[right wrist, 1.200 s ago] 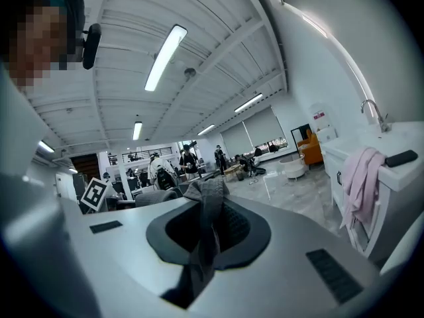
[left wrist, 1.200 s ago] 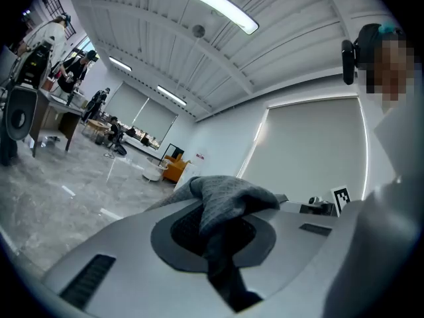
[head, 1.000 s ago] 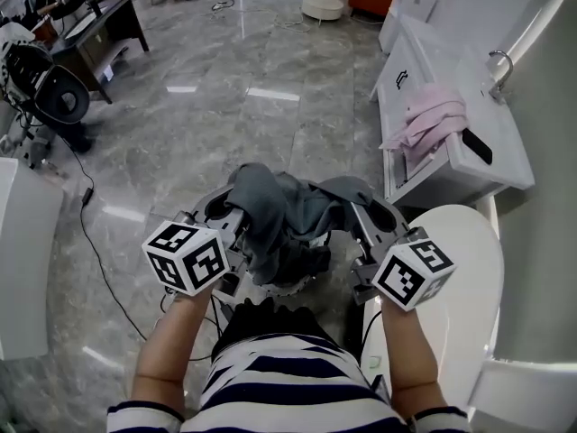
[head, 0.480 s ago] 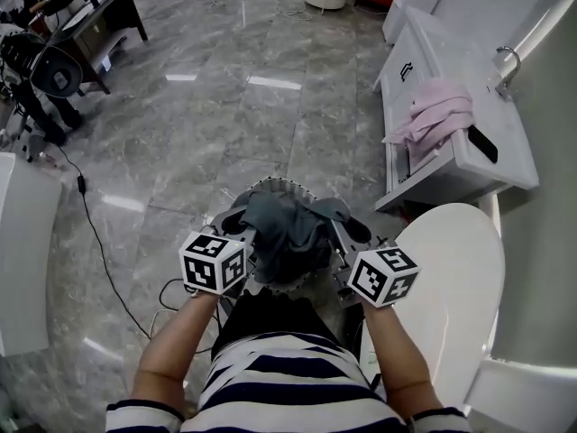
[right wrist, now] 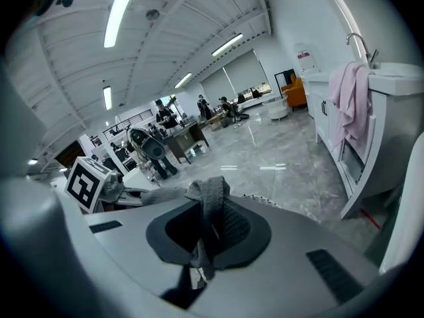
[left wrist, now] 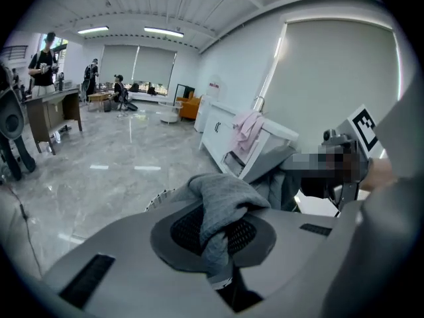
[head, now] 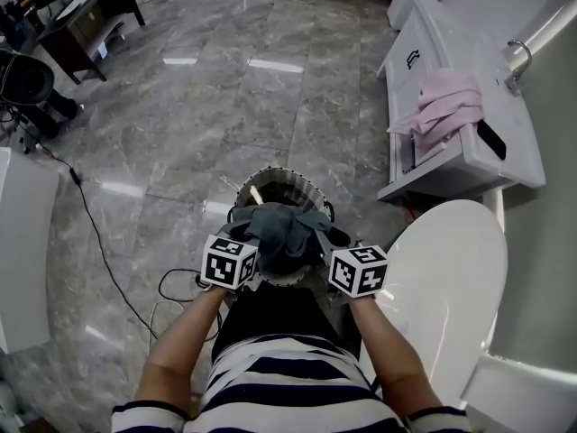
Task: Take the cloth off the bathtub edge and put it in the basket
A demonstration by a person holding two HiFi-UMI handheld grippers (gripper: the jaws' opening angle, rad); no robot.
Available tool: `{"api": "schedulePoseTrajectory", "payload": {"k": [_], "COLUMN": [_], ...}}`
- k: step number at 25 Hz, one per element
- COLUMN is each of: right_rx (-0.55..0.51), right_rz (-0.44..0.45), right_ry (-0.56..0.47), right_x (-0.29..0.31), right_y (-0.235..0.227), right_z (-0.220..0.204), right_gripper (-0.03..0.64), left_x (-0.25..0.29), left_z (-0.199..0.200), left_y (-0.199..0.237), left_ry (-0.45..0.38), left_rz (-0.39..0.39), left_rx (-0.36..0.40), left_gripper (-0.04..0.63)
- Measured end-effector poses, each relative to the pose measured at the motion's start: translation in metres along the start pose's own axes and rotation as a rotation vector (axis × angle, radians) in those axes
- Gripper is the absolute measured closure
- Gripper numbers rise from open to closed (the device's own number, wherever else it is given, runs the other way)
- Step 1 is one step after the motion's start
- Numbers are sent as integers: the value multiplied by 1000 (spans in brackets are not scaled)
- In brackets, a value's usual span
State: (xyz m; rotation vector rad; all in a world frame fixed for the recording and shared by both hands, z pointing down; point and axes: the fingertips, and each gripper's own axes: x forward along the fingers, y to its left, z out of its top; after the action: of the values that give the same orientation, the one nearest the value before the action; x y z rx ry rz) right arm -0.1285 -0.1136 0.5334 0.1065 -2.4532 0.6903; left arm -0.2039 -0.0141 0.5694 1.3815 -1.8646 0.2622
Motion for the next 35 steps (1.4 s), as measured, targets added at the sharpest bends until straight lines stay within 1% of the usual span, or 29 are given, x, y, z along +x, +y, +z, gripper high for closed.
{"api": "schedulePoseTrajectory", "payload": {"k": [5,8,10,13,16,19,21,22,23,24,25,28,30,31,33,35], "right_rx": [7,1,-11,-24,-4,3,-23,-40,-54,-66,-77,-109,-126,-132,-137,-129], "right_rz": [-26,-34,-44,-53,-71,-86,-84,-81,-76,-73,-73,-87,-98,-102,-108,-106], "right_ry": [126,182,221,283,339,385,422,442,461,476,483,483,468,458,438,428], "right_x": [31,44,52,64,77,86,90,92,93,94,93,92,90,89,86,84], "right_y": [-17,-25,-30,-37,-46,-51,-52,-52,-52,-52,-52,-54,-54,-53,-52,-50], "right_z": [-35,-56,-70,-94,-113,-124,-130,-133,-135,-137,-138,-139,-138,-136,-133,-132], "right_gripper": [580,580,580,580,580,580,576,544,473,426,413,405,408,428,507,534], "left_x": [34,49,60,75,89,96,98,98,98,97,97,95,94,92,89,87], "left_z": [-35,-52,-64,-86,-106,-124,-134,-138,-141,-144,-146,-148,-145,-142,-132,-123], "left_y": [7,7,9,13,23,38,45,47,48,49,49,48,45,43,41,38], "left_ry": [154,216,245,310,387,472,513,525,533,537,538,524,515,507,474,430], "left_rz": [2,-2,-1,3,11,64,88,90,89,87,85,71,54,48,46,48], "left_rx": [118,181,200,200,216,260,287,291,290,284,275,242,206,184,140,103], "left_gripper": [565,563,563,563,563,563,561,558,550,530,505,432,428,435,530,562]}}
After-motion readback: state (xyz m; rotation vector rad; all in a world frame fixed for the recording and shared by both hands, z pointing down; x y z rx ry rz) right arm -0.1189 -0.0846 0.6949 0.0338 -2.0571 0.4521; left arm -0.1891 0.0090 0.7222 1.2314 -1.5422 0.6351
